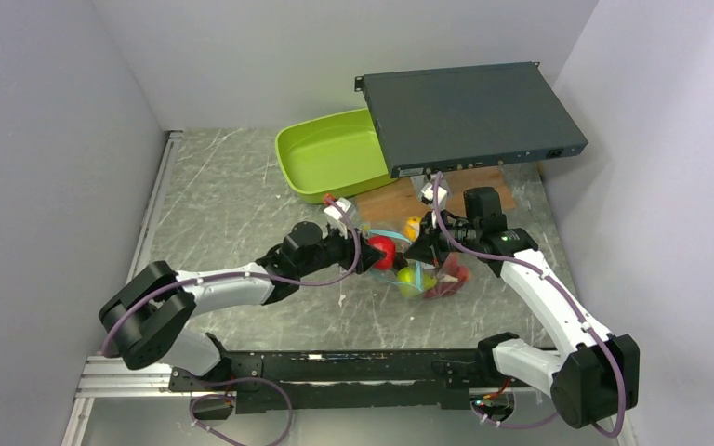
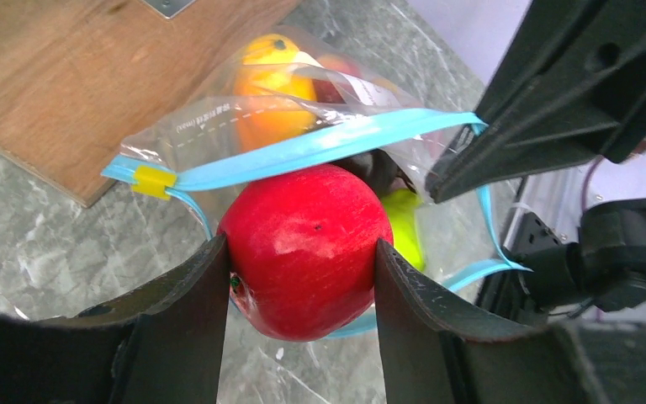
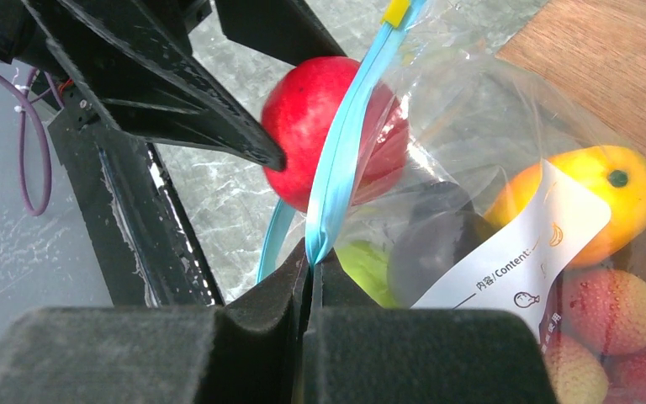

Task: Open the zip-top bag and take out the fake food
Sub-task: Pick up the fake fruit from the zipper food storage bag.

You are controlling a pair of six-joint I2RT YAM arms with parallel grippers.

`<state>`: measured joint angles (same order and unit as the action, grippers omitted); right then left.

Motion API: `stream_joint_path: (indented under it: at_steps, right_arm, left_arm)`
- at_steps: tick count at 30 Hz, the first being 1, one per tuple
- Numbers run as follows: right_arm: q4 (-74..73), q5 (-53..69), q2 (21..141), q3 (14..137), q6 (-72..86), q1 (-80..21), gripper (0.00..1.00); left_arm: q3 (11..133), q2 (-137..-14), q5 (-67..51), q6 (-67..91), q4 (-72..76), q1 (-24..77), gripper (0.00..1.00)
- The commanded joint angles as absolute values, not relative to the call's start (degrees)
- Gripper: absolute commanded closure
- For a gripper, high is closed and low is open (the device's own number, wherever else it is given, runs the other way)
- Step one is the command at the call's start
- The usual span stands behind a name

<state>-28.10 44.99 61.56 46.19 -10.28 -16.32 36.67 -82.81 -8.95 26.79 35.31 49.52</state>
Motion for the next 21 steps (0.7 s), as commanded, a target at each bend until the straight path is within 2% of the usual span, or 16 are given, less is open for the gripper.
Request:
stream_joint_path:
  at_steps: [1, 14, 21]
  right_arm:
    - [-26.0, 44.5, 61.6, 46.4, -10.2, -16.2, 1.0]
    - [-26.1, 44.7, 61.4, 46.5, -10.3, -16.3, 1.0]
    - [-26.1, 44.9, 61.3, 46.5, -10.3, -16.2, 1.0]
  left_arm:
    - [35.2, -78.5, -16.4, 30.6, 39.0, 47.5, 1.0]
    - [27.8, -74.5, -29.4, 46.7, 54.0, 37.8, 1.0]
    - [26.5, -69.1, -31.8, 50.2, 52.4, 26.7, 1.0]
